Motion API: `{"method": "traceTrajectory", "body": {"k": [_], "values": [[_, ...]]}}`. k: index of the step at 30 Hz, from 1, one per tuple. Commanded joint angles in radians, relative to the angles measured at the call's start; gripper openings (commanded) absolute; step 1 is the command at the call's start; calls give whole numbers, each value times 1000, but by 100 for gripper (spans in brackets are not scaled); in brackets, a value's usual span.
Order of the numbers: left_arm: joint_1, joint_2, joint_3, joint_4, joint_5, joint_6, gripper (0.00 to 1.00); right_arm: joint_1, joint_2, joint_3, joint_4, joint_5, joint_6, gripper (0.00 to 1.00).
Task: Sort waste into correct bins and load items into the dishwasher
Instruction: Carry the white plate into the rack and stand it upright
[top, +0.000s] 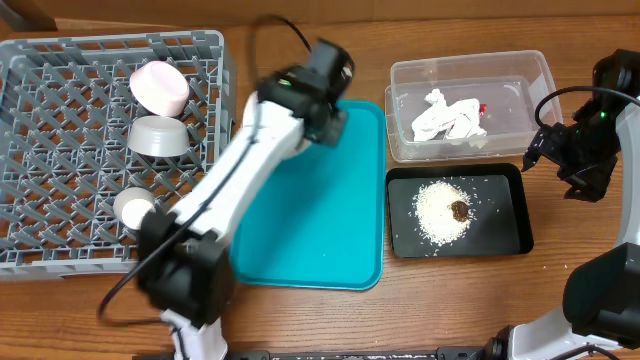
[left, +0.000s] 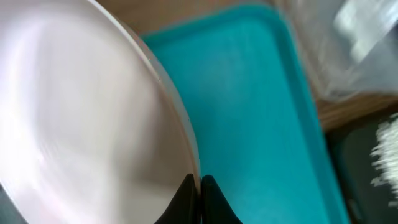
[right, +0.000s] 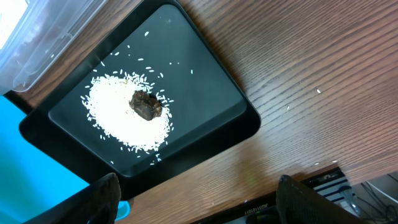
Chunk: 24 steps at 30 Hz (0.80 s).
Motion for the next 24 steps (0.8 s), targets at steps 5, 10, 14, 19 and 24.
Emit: {"method": "traceTrajectory", "body": {"k": [5, 10, 14, 19, 24], "values": [[190, -114, 32, -26, 256, 6, 4, 0, -36, 4, 2, -2, 0, 82], [331, -102, 32, -37, 513, 60, 4, 0, -36, 4, 1, -2, 0, 82], [435, -92, 31, -52, 629, 61, 4, 0, -36, 4, 2, -2, 0, 82], [517, -69, 31, -70, 763, 96, 4, 0, -36, 4, 2, -2, 0, 82], [555, -19, 31, -101, 803, 96, 4, 0, -36, 4, 1, -2, 0, 82]]}}
